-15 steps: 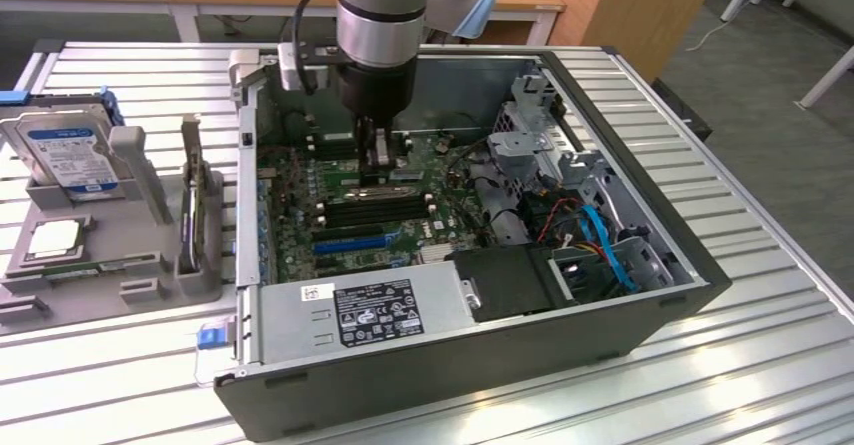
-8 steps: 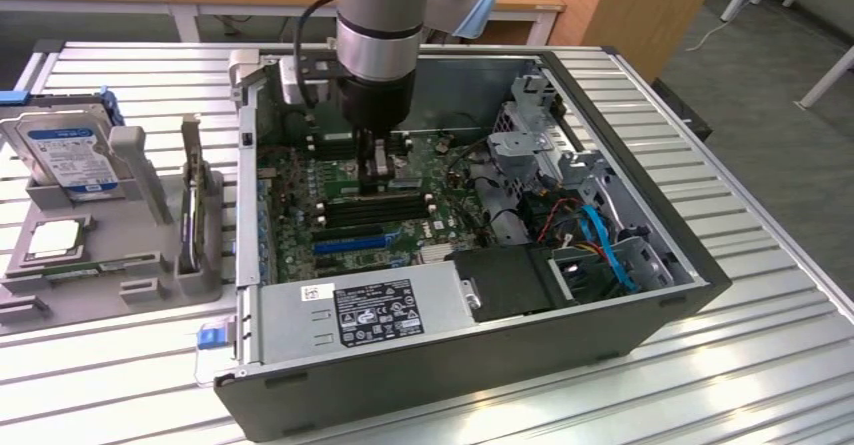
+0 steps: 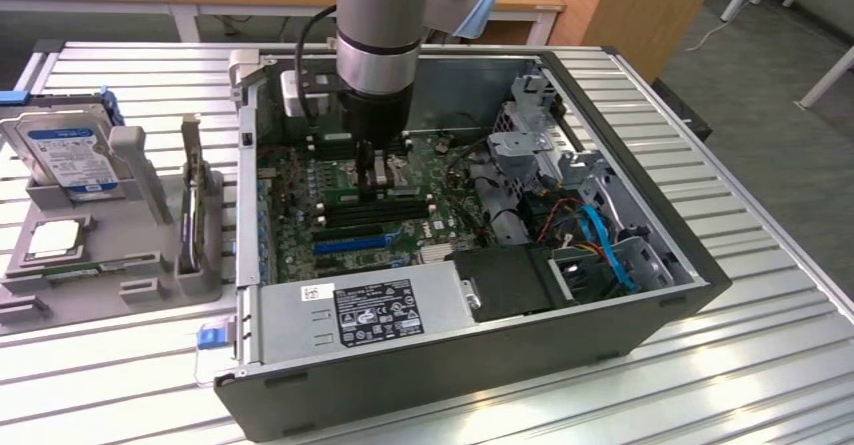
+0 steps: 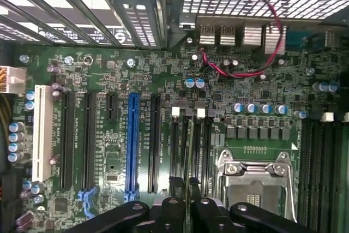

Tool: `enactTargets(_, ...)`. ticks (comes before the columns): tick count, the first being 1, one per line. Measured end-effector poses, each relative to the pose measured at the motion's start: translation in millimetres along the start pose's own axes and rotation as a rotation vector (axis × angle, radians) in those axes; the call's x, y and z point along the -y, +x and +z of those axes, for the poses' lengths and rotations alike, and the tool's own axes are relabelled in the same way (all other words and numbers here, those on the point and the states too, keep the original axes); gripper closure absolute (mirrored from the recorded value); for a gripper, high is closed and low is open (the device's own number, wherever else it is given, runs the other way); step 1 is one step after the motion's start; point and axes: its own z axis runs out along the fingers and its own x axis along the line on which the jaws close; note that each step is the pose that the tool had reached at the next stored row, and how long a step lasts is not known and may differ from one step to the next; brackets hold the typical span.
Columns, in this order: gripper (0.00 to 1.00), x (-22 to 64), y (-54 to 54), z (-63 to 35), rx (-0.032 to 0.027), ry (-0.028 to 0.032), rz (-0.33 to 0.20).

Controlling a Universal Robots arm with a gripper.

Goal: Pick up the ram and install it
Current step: 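Insert the ram into the slot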

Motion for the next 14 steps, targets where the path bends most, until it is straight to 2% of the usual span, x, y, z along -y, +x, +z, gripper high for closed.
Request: enactTargets(14,0.86,0.0,0.1,0.0,-0.0002,-0.0002,-0.016)
